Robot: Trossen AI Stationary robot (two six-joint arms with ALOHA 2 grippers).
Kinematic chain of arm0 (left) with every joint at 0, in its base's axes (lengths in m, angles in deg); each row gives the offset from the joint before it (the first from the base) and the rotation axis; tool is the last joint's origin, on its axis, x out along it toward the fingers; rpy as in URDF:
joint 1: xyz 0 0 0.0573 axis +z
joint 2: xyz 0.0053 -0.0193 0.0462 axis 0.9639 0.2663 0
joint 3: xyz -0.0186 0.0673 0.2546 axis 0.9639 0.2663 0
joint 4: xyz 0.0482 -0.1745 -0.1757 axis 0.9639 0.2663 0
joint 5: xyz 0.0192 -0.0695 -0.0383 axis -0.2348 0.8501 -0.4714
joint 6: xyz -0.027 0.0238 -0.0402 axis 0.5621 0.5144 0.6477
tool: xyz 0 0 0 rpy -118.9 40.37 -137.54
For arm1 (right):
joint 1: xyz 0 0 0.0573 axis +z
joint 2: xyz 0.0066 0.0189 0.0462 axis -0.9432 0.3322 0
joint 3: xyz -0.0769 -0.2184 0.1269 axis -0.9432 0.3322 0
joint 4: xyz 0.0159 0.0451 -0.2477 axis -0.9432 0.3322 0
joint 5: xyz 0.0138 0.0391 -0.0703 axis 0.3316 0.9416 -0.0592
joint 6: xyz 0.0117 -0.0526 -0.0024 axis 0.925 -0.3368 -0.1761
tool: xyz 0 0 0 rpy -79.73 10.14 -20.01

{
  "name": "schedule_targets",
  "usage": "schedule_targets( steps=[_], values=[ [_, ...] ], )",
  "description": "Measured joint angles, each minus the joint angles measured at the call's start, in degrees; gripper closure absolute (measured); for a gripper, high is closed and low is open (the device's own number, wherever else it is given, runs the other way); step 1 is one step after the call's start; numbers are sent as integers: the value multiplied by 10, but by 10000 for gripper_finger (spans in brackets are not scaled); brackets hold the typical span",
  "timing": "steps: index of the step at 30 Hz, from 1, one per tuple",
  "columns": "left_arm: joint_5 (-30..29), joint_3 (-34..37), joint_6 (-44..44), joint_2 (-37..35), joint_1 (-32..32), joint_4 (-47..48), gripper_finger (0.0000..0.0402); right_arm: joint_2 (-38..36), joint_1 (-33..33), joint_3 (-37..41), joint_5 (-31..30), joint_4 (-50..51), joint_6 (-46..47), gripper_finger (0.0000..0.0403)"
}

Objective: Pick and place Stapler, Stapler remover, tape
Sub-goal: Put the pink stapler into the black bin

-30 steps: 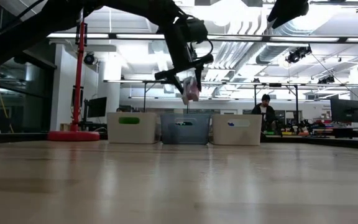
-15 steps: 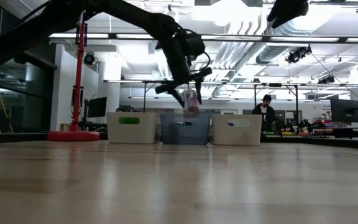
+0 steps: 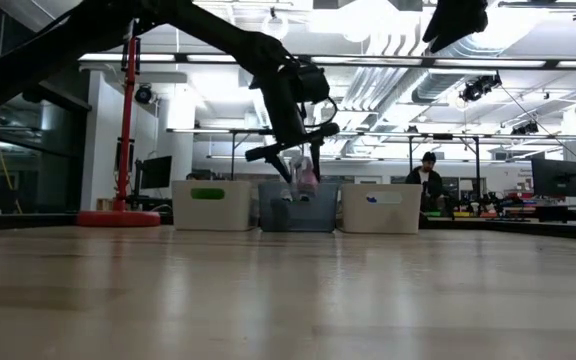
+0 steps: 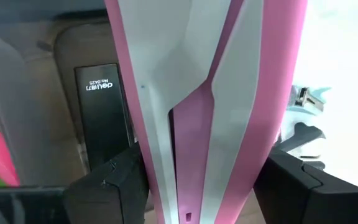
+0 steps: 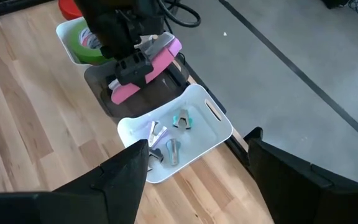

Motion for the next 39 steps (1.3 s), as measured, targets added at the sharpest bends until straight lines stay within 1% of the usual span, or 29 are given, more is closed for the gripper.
schedule_targets(
  steps=[3,6,15,24,26,34,37,39],
  values=[
    [0,10,-1,0,-3,-21,181,4,0,0,0,0,-2,135],
    [5,18,1,0,-4,-15,181,6,0,0,0,0,-9,135],
    [7,17,0,1,-4,-19,181,6,0,0,0,-9,-11,135],
    [20,18,-3,35,-9,-23,181,6,0,0,0,-9,-11,135],
    [21,17,0,36,-8,-39,181,6,0,0,0,-9,-11,135],
    [16,17,1,36,-7,-30,181,6,-1,0,-1,-9,-13,135],
    [24,17,1,36,-7,-33,181,6,-1,0,-1,-9,-15,135],
    [26,17,1,36,-7,-32,168,6,-1,0,-1,-9,-16,135]
  ],
)
